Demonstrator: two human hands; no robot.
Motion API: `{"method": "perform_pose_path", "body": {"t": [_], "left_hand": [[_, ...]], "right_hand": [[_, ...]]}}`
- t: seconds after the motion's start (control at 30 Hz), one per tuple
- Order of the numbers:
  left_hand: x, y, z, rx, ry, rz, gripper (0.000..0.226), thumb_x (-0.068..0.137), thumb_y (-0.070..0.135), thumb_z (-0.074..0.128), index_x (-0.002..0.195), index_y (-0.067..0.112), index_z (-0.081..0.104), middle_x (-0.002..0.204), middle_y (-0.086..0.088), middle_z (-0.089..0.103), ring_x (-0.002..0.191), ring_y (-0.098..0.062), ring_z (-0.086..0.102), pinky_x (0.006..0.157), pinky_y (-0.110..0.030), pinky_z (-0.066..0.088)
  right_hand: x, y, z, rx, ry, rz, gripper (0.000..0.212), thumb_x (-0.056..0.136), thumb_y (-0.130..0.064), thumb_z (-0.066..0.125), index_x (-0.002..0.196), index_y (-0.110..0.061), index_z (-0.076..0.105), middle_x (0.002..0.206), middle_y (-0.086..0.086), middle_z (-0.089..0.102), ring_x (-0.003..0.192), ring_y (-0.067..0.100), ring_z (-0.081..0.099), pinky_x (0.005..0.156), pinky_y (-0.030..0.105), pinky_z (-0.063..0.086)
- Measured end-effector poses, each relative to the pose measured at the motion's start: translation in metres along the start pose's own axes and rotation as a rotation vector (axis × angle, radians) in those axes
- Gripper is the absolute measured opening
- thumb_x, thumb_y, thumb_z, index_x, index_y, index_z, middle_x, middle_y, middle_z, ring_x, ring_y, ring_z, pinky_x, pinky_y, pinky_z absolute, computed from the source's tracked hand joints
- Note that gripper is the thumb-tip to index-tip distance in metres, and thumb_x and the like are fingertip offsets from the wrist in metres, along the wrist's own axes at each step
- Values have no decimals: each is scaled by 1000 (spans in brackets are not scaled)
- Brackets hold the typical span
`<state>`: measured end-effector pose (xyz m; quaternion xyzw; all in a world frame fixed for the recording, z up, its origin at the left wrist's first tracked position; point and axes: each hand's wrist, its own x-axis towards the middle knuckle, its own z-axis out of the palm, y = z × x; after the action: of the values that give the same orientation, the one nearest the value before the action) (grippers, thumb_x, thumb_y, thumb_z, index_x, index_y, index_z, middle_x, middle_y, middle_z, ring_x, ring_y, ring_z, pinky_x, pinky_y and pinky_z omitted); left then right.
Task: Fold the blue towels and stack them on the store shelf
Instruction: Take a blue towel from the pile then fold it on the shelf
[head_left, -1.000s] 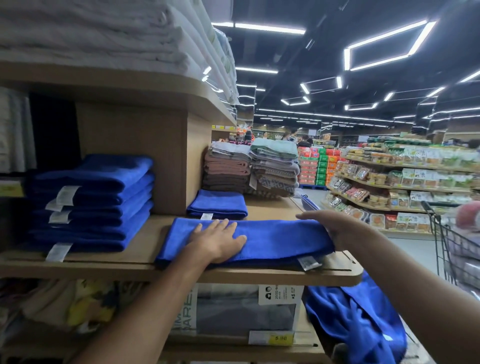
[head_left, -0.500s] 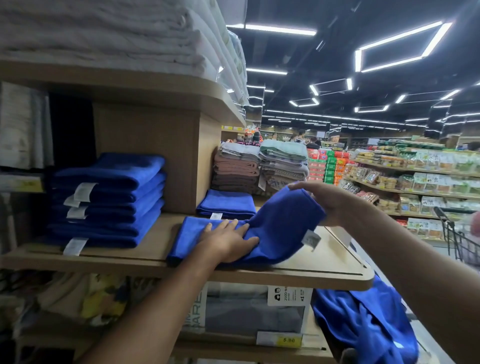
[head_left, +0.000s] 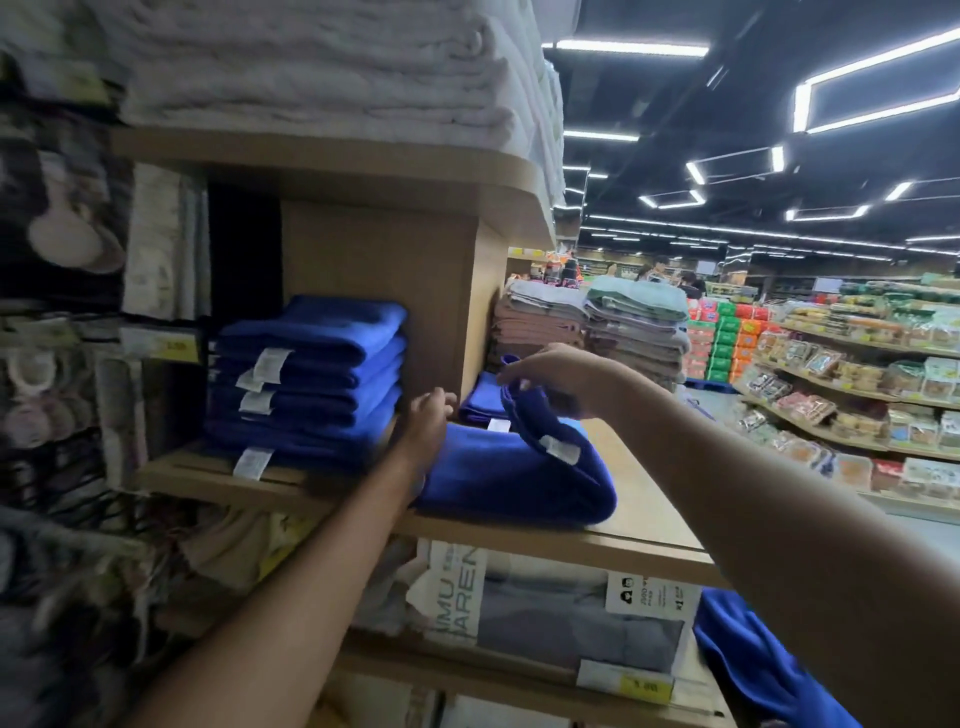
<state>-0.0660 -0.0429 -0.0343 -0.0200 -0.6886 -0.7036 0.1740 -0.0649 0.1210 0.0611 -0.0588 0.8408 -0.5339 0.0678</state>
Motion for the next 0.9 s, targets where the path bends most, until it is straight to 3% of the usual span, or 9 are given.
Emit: {"method": "perform_pose_path", "body": {"t": [0.1, 0.23, 0.3, 0.37, 0.47, 0.6, 0.7, 0.8, 0.9], "left_hand": [[9, -5, -11, -240, -18, -211, 39, 110, 32, 26, 124, 13, 57, 99, -2, 61, 87, -15, 55, 66, -19, 39], [12, -9, -12, -163, -25, -200, 33, 107, 25, 37, 97, 13, 66, 98, -2, 68, 78, -12, 61, 60, -16, 49], [13, -11, -12, -120, 16, -168, 25, 101, 17, 48, 89, 15, 70, 100, -5, 71, 93, -22, 67, 81, -25, 51], [16, -15, -13, -75, 16, -154, 20, 97, 12, 53, 100, 12, 73, 113, -11, 72, 113, -28, 64, 103, -36, 49], [14, -8, -13, 191, -53, -37, 36, 97, 7, 49, 130, 7, 63, 139, -12, 60, 131, -25, 53, 111, -28, 38], [12, 14, 9, 736, -191, 291, 40, 95, 18, 39, 130, 13, 58, 147, -15, 51, 136, -27, 46, 113, -34, 35], [6, 4, 26, 1088, -407, 212, 34, 101, 22, 32, 124, 10, 53, 148, -17, 47, 134, -32, 45, 110, -41, 36], [8, -16, 18, 1218, -518, 165, 49, 107, 29, 24, 151, 11, 36, 164, -8, 27, 150, -23, 23, 122, -41, 19], [10, -19, 13, 1224, -559, 145, 57, 108, 37, 19, 160, 16, 16, 169, -2, 7, 156, -17, 3, 126, -36, 3]], "right_hand": [[16, 1, 41, -118, 19, 20, 17, 84, -12, 79, 75, -7, 65, 47, 4, 57, 37, 11, 56, 41, 18, 47], [23, 16, 72, -179, -28, 51, 24, 82, -27, 83, 83, -8, 68, 60, 6, 67, 53, 14, 65, 59, 26, 61], [21, 19, 71, -130, -55, 38, 28, 86, -29, 79, 87, -4, 68, 65, 10, 70, 54, 16, 69, 58, 27, 61], [17, 18, 58, -94, -15, -79, 20, 94, -19, 68, 90, 0, 67, 73, 14, 70, 53, 17, 69, 51, 28, 58], [5, 24, 25, -463, 163, -302, 23, 98, -15, 54, 100, 4, 67, 94, 22, 72, 80, 34, 72, 70, 43, 60], [-11, 51, 8, -816, 142, -323, 35, 105, -28, 45, 117, 0, 63, 120, 15, 68, 111, 33, 61, 86, 36, 46], [-13, 70, 17, -853, 3, -290, 30, 108, -34, 40, 105, -10, 59, 124, 10, 63, 111, 22, 53, 88, 32, 37], [-10, 90, 20, -948, -56, -232, 54, 107, -46, 35, 148, -11, 44, 165, 5, 29, 151, 21, 23, 122, 36, 18], [-9, 103, 21, -1003, -47, -218, 69, 105, -58, 28, 161, -19, 20, 170, -3, 9, 157, 15, 3, 126, 42, 8]]}}
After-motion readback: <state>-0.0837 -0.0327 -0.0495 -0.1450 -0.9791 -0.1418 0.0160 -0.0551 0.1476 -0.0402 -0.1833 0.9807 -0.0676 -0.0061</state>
